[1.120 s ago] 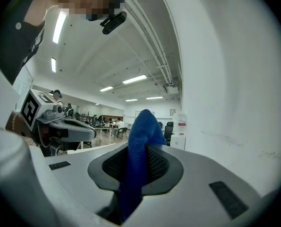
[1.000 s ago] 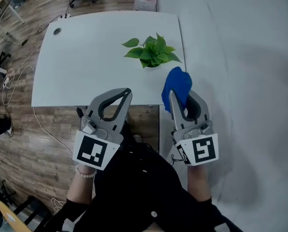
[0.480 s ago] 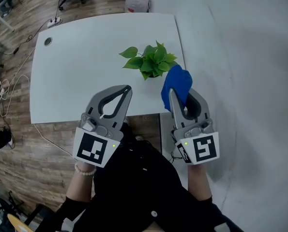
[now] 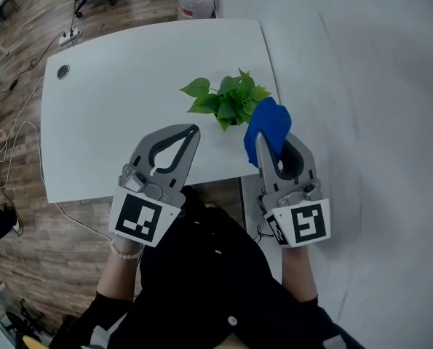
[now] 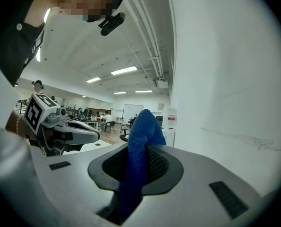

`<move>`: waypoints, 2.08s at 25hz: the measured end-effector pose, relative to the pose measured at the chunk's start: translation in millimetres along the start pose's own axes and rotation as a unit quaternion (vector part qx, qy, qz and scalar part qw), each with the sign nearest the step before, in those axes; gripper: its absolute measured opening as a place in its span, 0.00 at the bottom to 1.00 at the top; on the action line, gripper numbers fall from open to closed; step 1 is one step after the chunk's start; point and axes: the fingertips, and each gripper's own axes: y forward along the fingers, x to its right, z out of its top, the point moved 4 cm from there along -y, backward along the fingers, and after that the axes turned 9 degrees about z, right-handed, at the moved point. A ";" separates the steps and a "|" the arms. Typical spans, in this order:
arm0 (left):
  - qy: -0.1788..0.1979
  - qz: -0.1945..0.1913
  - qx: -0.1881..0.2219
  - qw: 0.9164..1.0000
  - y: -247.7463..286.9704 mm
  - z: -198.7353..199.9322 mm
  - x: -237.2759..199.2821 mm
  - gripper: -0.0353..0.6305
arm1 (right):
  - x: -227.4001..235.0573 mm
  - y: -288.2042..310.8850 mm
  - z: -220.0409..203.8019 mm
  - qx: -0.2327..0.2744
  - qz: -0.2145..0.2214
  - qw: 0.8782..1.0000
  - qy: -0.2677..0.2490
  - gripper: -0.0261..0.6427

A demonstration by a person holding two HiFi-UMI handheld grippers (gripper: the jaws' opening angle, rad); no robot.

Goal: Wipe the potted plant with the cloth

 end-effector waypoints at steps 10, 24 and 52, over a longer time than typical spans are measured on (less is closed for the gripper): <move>-0.015 -0.032 -0.002 0.999 11.4 -13.7 -26.5 0.07 | -4.8 28.9 -0.4 -0.018 -0.018 1.000 0.003 0.17; -0.034 -0.115 -0.042 0.992 38.1 -59.2 0.8 0.08 | 0.7 30.3 -37.4 -0.060 -0.026 0.997 0.029 0.17; -0.035 -0.085 -0.231 0.969 103.4 -210.3 52.5 0.55 | 63.9 19.2 -64.6 -0.074 0.018 0.996 0.041 0.17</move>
